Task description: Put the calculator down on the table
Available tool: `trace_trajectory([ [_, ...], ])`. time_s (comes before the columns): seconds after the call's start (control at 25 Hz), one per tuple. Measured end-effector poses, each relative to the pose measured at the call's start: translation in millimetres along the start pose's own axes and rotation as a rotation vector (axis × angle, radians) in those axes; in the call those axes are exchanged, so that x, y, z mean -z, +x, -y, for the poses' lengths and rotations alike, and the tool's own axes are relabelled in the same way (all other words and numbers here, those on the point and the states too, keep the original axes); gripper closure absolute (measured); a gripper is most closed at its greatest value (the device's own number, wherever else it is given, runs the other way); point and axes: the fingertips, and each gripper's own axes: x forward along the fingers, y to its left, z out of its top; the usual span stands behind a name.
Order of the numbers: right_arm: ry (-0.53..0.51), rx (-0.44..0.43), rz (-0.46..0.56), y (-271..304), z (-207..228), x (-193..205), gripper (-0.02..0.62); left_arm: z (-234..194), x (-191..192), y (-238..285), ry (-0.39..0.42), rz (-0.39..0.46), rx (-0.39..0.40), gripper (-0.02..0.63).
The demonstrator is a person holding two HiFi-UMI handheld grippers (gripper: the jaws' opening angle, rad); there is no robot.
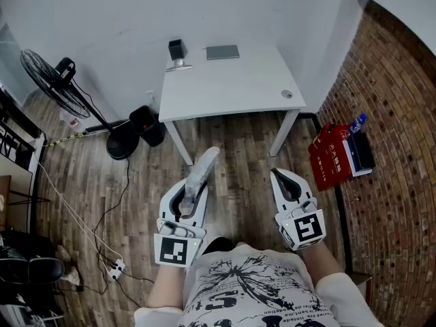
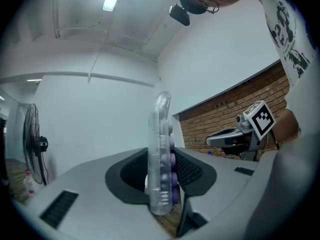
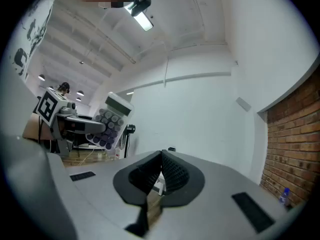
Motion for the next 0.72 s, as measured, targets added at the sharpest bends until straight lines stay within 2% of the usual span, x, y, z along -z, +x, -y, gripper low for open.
trace_trajectory([
  [0.48,0.001,0.015,0.008,-8,8,0,0.583,9,-3,4,-0.007,0.013,0.004,0.463],
  [0.72,0.044,0.033,-0.010,-10,23,10,0.581,14,3,14,-0.026,0.000,-0.003,0.463],
])
